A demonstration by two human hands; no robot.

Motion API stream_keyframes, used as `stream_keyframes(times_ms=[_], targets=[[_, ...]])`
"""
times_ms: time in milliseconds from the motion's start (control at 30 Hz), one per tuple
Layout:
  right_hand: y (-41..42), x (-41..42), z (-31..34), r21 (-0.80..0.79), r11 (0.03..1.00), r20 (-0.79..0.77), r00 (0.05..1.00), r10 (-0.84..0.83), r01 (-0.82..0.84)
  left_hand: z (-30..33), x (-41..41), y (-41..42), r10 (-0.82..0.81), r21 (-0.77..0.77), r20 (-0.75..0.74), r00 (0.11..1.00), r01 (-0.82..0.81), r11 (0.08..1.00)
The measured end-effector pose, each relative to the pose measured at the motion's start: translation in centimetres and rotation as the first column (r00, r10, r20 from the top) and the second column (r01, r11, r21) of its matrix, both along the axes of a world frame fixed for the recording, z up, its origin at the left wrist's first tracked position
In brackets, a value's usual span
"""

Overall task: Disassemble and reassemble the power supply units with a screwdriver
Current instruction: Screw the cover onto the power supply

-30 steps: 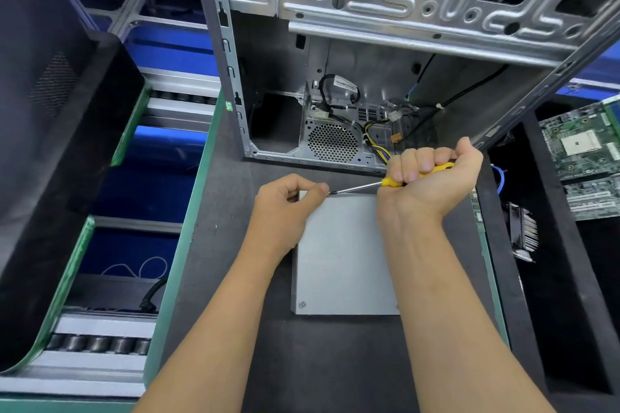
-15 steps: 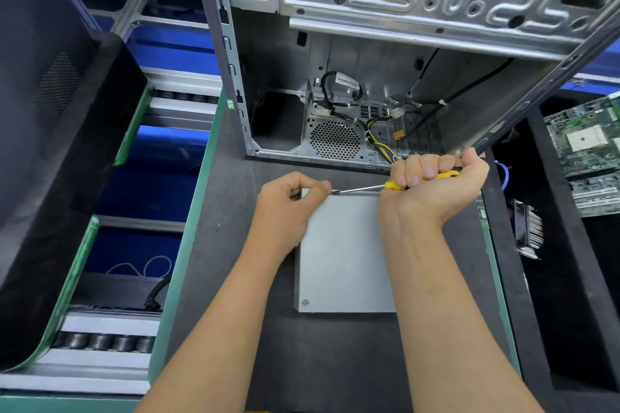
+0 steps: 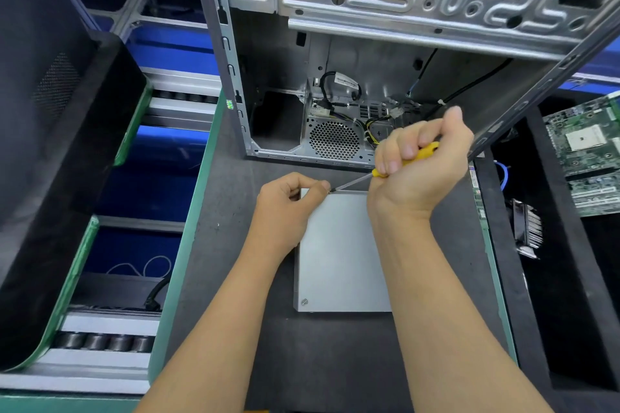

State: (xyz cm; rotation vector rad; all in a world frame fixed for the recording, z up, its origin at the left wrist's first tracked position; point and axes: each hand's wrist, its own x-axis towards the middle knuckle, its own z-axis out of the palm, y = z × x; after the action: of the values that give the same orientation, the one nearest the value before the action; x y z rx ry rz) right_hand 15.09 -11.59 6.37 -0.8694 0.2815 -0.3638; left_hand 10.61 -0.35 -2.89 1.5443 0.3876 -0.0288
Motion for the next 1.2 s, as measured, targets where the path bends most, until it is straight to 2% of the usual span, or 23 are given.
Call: stream_keyframes(times_ms=[133,300,467,533,633,700,733,767,800,833,867,933,1033,1100,1200], targets=[[1.5,0.0,0.8,-0.207,0.968,0.104,0.98,0.168,-0.144,0.1,-0.1,0.0,-0.002,0.011,0.004,1.0,0.002,1.0],[2.7,-0.6,1.3,-0.358,0.901,0.17,0.932,0.319,-0.243,0.3,-0.2,-0.1,-0.004,0.009,0.015,1.0,0.004,1.0],[3.4,-0.8,1.3,-0.504,0.805,0.16,0.882,0.444,-0.314,0.3,-0.5,-0.1,-0.008,0.008,0.032,0.999,0.007,1.0],[3.2,-0.9,1.5,-0.602,0.728,0.137,0.856,0.499,-0.328,0.2,-0.6,0.0,-0.017,0.007,0.034,0.999,0.017,1.0],[2.8,-0.7,2.6,-0.796,0.525,0.082,0.804,0.589,-0.303,0.2,-0.6,0.0,-0.034,0.016,0.03,0.999,0.034,0.999],[1.9,-0.4,3.8,-0.912,0.326,0.001,0.795,0.607,-0.248,0.2,-0.6,0.1,-0.034,0.005,0.016,0.999,0.034,0.999],[1.3,-0.2,4.5,-0.967,0.145,-0.078,0.788,0.61,-0.208,0.2,-0.5,0.1,-0.031,0.0,0.011,0.999,0.031,1.0],[0.5,0.2,5.3,-0.981,-0.095,-0.191,0.777,0.599,-0.168,0.3,-0.5,0.1,-0.024,0.0,0.011,1.0,0.024,1.0],[-0.3,0.5,6.1,-0.929,-0.344,-0.314,0.774,0.549,-0.134,0.2,-0.5,0.1,-0.017,0.003,0.015,1.0,0.016,1.0],[-1.0,0.9,7.1,-0.827,-0.553,-0.413,0.777,0.476,-0.101,0.2,-0.4,0.1,-0.01,0.007,0.016,1.0,0.01,1.0],[-1.5,1.1,8.2,-0.721,-0.687,-0.485,0.774,0.407,-0.09,0.2,-0.4,0.0,-0.004,0.005,0.011,1.0,0.004,1.0],[-1.5,1.3,10.1,-0.586,-0.806,-0.546,0.776,0.317,-0.083,0.2,-0.3,0.0,0.007,-0.016,0.002,1.0,-0.007,1.0],[-0.5,1.1,11.1,-0.452,-0.892,-0.499,0.827,0.259,0.007,0.3,-0.3,-0.1,0.014,-0.022,-0.005,1.0,-0.014,1.0],[-0.1,1.3,11.0,-0.473,-0.881,-0.508,0.816,0.276,0.003,0.4,-0.3,-0.2,0.018,-0.017,-0.005,1.0,-0.018,1.0],[0.5,1.9,10.9,-0.51,-0.859,-0.632,0.699,0.334,-0.051,0.6,-0.3,-0.2,0.03,-0.007,-0.016,0.999,-0.03,1.0]])
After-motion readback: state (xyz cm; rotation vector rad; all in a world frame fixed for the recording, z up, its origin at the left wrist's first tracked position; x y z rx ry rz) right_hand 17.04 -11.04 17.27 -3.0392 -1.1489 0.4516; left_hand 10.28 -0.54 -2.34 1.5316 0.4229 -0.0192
